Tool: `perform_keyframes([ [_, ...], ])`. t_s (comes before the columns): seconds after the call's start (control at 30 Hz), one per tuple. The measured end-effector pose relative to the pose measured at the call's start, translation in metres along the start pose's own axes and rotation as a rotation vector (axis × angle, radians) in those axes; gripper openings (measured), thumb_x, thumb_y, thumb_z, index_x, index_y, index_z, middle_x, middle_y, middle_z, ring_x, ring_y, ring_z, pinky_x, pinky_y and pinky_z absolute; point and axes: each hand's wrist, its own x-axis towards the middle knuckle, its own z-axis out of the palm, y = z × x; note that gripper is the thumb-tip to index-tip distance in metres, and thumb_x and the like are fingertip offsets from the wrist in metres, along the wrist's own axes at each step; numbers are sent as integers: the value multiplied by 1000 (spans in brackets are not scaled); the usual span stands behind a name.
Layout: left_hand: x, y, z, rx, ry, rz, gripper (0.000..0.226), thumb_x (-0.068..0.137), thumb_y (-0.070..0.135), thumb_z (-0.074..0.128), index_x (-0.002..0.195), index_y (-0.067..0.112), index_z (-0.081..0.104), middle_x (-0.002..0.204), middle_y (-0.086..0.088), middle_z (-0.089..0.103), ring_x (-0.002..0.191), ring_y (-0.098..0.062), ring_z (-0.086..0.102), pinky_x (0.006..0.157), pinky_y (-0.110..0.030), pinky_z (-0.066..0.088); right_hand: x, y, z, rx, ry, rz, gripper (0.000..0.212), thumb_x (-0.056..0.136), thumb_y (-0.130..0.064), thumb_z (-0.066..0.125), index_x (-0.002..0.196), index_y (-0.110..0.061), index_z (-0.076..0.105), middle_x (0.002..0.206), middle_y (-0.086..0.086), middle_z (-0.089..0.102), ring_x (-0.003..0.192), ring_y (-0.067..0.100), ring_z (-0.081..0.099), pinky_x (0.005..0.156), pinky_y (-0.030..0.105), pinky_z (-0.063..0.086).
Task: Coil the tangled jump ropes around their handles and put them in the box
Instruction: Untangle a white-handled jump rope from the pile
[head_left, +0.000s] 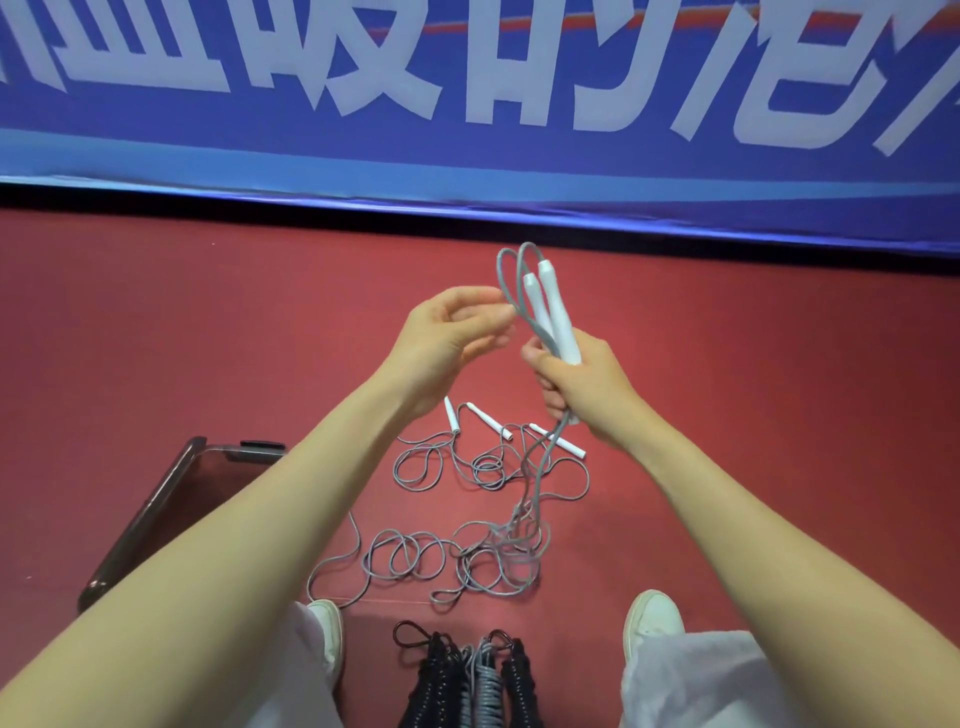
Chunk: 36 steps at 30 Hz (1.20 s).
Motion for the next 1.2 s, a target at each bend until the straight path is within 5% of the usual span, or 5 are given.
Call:
perform_keyframes([
  [0.5, -6, -14, 10, 102, 134, 53, 22, 80, -1, 72, 88, 5, 53, 67, -5, 55, 44, -7, 52, 44, -17, 41, -8, -6, 14, 3, -180, -57, 15, 92, -3, 58, 90, -17, 51, 53, 0, 46, 39, 14, 33, 41, 25, 33],
  [0.73, -5, -6, 0, 244, -194, -7, 25, 96, 10, 51, 114, -5, 60, 54, 10, 53, 56, -9, 34, 61, -15, 41, -16, -13, 10, 191, -400, 73, 9, 92, -5, 60, 91, -14, 59, 56, -2, 44, 40, 10, 34, 42, 22, 33],
  [0.9, -2, -3, 1, 181, -107, -46, 16, 93, 12, 59, 94, 3, 72, 65, -5, 43, 54, -11, 34, 62, -24, 41, -14, -13, 18, 326, -354, 175, 16, 96, -23, 54, 90, -8, 55, 58, 3, 52, 41, 11, 41, 42, 21, 37],
  [1.07, -2, 2, 0, 195, -72, -30, 31, 95, 3, 54, 117, -18, 54, 47, 9, 57, 41, -2, 49, 52, -18, 42, -8, -6, 25, 260, -296, 121, 20, 100, -28, 44, 102, -10, 53, 78, 6, 63, 67, 11, 65, 63, 23, 51],
  [1.2, -1, 3, -3, 178, -41, -35, 33, 95, 4, 55, 118, -18, 54, 50, 9, 60, 40, -1, 50, 51, -16, 43, -9, -3, 27, 133, -261, 60, 17, 101, -25, 45, 96, -13, 56, 72, 2, 64, 61, 10, 59, 62, 22, 46],
])
